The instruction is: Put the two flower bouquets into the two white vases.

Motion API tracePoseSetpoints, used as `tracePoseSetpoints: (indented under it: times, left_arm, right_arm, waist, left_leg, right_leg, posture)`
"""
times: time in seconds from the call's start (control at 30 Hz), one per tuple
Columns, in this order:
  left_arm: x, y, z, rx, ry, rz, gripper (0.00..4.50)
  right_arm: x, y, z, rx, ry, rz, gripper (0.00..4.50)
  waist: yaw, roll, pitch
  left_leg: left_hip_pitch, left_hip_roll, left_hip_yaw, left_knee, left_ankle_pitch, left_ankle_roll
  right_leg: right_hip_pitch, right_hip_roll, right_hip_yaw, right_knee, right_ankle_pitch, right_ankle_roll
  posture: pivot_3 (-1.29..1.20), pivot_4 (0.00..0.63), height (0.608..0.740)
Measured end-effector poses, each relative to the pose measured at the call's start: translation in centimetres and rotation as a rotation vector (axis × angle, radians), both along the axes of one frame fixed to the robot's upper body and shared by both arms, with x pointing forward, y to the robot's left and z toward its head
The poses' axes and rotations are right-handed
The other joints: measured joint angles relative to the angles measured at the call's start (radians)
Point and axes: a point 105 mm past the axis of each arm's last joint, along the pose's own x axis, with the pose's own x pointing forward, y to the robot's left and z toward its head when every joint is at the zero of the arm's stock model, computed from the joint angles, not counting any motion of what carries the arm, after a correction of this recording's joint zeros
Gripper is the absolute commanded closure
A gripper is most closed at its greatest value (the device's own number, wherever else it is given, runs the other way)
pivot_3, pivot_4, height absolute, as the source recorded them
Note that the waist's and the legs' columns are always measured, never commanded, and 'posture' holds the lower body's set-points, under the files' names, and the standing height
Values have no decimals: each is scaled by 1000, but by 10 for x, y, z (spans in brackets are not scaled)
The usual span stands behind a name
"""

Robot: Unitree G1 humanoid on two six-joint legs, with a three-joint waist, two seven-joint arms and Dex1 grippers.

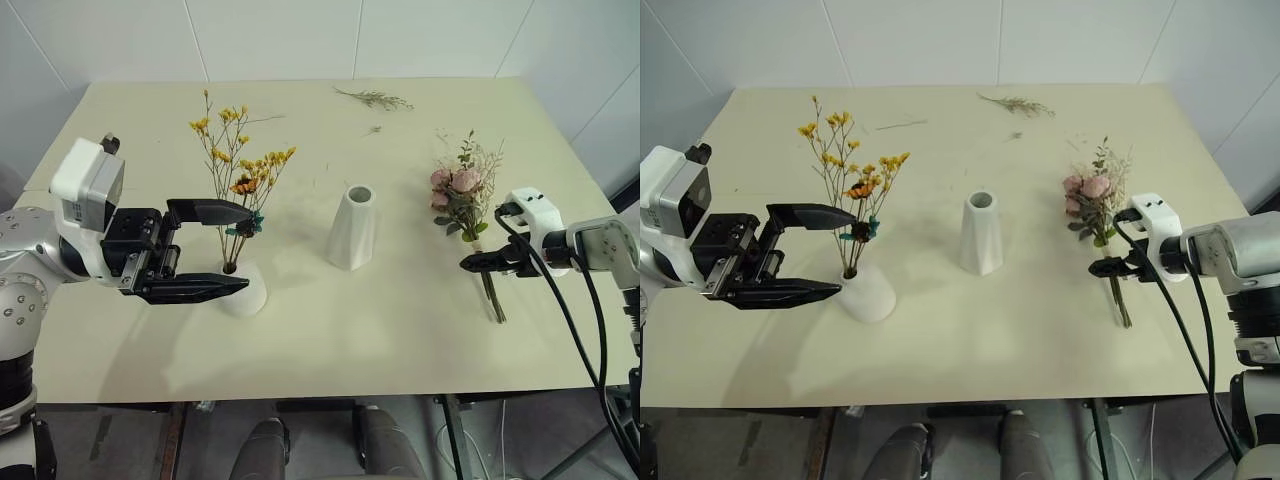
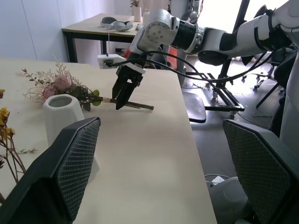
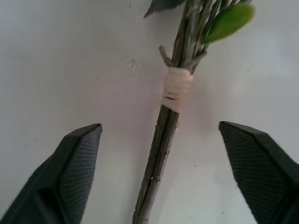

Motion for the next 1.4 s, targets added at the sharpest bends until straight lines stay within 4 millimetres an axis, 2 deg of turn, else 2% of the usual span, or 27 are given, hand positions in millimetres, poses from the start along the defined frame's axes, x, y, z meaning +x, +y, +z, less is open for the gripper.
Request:
tracePoseSetpoints:
  times: [0.3, 0.37, 0.47, 0.6, 0.7, 0.77, 0.87, 0.9, 0.93, 1.0, 1.07, 1.13, 1.23, 1.4]
  left_arm:
    - [-5, 0, -1, 7, -13, 8, 0]
    - [-5, 0, 0, 5, -16, 11, 0]
    - [-5, 1, 0, 5, -15, 8, 0]
    - [1, 6, 1, -2, -16, 23, 0]
    - [8, 9, 1, -5, -12, 40, 0]
    - [9, 9, 2, -6, -19, 38, 0]
    - [13, 13, -1, -12, -1, 46, 0]
    - [15, 14, -2, -14, 6, 52, 0]
    - [18, 16, -4, -19, 13, 62, 0]
    - [21, 13, -5, -17, 19, 55, 0]
    - [23, 14, -5, -15, 19, 59, 0]
    - [28, 18, -7, -17, 18, 86, 0]
    - [30, 18, -9, -24, 17, 89, 0]
    - [33, 16, -10, -42, 9, 97, 0]
  right_arm:
    - [0, 1, -9, -46, 26, 47, 4408]
    - [0, 1, -9, -34, 17, 49, 4483]
    - [9, 5, 4, 52, -99, 45, 4483]
    - [17, 6, 45, 167, -417, 68, 4483]
    - [15, 25, 81, 236, -668, 132, 4483]
    - [15, 31, 101, 255, -802, 119, 4483]
    - [18, 37, 114, 315, -892, 71, 4483]
    - [19, 48, 121, 380, -934, 77, 4483]
    - [18, 68, 133, 480, -994, 115, 4483]
    - [4, 107, 159, 597, -1106, 249, 4483]
    - [-8, 121, 175, 609, -1178, 328, 4483]
    - [-15, 136, 179, 651, -1196, 383, 4483]
    - [-19, 160, 173, 695, -1148, 469, 4483]
    - [-20, 169, 165, 708, -1108, 500, 4483]
  waist:
    - [0, 0, 0]
    - [0, 0, 0]
    - [0, 0, 0]
    - [3, 0, 0]
    - [0, 0, 0]
    - [-2, 0, 0]
    - [-3, 0, 0]
    - [-6, 0, 0]
    - [-15, 1, 0]
    - [-23, 2, 2]
    - [-22, 2, 2]
    - [-22, 2, 1]
    - [-23, 2, 1]
    - [-22, 2, 1]
  left_leg:
    - [0, 0, 0, 1, 0, 0]
    - [0, 0, 0, 1, 0, 0]
    - [0, 0, 1, 1, 0, 0]
    - [0, 0, 0, 0, 0, 0]
    - [0, 0, 0, 1, 0, 0]
    - [0, 0, 0, 2, 0, 0]
    - [1, 0, 0, 1, 1, -1]
    - [1, 1, 0, 1, 1, -1]
    - [2, 1, 0, 1, 1, -2]
    - [1, 1, -1, 1, 2, -2]
    - [1, 1, -3, 0, 2, -2]
    - [1, 1, -3, 1, 2, -2]
    - [1, 0, -3, 1, 2, -2]
    - [1, 0, -3, 1, 2, -2]
  right_leg:
    - [0, 0, 0, 0, 0, 0]
    - [0, 0, 0, 1, 0, 0]
    - [0, 0, 1, 2, 0, 0]
    - [0, 1, 0, 2, 0, 0]
    - [0, 0, 0, 3, 0, 1]
    - [0, 0, 1, 4, 0, 1]
    - [0, 1, 1, 5, 0, 0]
    - [0, 1, 1, 5, 1, 0]
    - [-1, 2, 2, 7, 1, -1]
    - [-2, 2, 1, 9, 1, -1]
    - [-1, 2, 0, 8, 1, -1]
    - [0, 1, -1, 6, 1, -1]
    - [-1, 0, 0, 7, 1, -1]
    - [-1, 0, -1, 7, 1, -1]
  posture:
    - [0, 150, 740]
    - [0, 150, 740]
    - [0, 150, 740]
    - [0, 150, 740]
    - [0, 150, 740]
    - [0, 150, 740]
    - [0, 150, 740]
    - [0, 150, 740]
    - [0, 150, 740]
    - [0, 150, 740]
    - [0, 150, 740]
    - [0, 150, 740]
    - [0, 150, 740]
    - [0, 150, 740]
